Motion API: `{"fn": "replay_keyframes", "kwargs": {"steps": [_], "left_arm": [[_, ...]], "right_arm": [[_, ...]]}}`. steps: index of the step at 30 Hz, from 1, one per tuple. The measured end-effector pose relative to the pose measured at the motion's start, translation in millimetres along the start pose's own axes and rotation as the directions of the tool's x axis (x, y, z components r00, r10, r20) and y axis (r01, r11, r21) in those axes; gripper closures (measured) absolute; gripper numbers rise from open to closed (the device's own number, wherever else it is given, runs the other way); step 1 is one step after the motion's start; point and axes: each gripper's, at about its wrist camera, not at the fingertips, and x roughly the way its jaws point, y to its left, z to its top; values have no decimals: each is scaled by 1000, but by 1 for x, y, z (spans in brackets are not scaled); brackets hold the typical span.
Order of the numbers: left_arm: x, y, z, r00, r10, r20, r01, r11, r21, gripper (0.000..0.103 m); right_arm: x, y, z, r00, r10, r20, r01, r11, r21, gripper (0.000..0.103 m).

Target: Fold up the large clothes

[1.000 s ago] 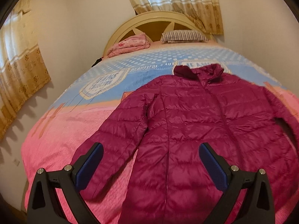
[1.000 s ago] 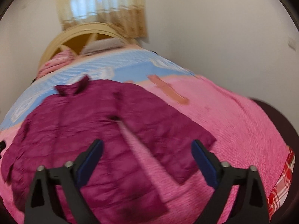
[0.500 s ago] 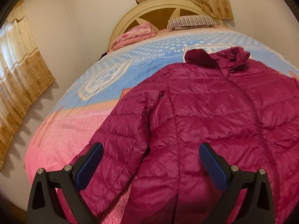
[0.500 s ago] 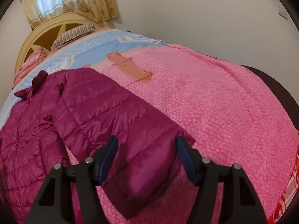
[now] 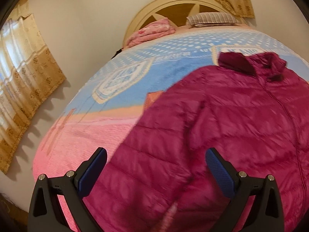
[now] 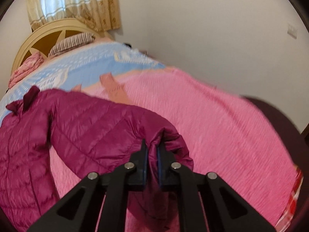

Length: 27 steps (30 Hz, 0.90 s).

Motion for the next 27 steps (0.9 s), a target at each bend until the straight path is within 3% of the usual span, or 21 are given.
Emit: {"fn": "replay_keyframes", "kwargs": {"steps": [5, 12, 20, 27], "left_arm": [[13, 26, 14, 999, 36, -9, -36, 998, -42, 1], [22, 44, 16, 999, 32, -15, -33, 997, -72, 1], [31, 38, 13, 999, -13, -46, 8, 994, -111, 1], [33, 36, 19, 999, -34, -39, 29, 992, -126, 1]], "right_arm": [[-18, 28, 29, 995, 1, 95, 6, 997, -74, 94], [-41, 100, 54, 978, 84, 191, -43, 977, -207, 94], [-39, 195, 48, 961, 201, 192, -123, 927, -354, 94], [-33, 276, 23, 946, 287, 151, -186, 862, -471, 94]]}}
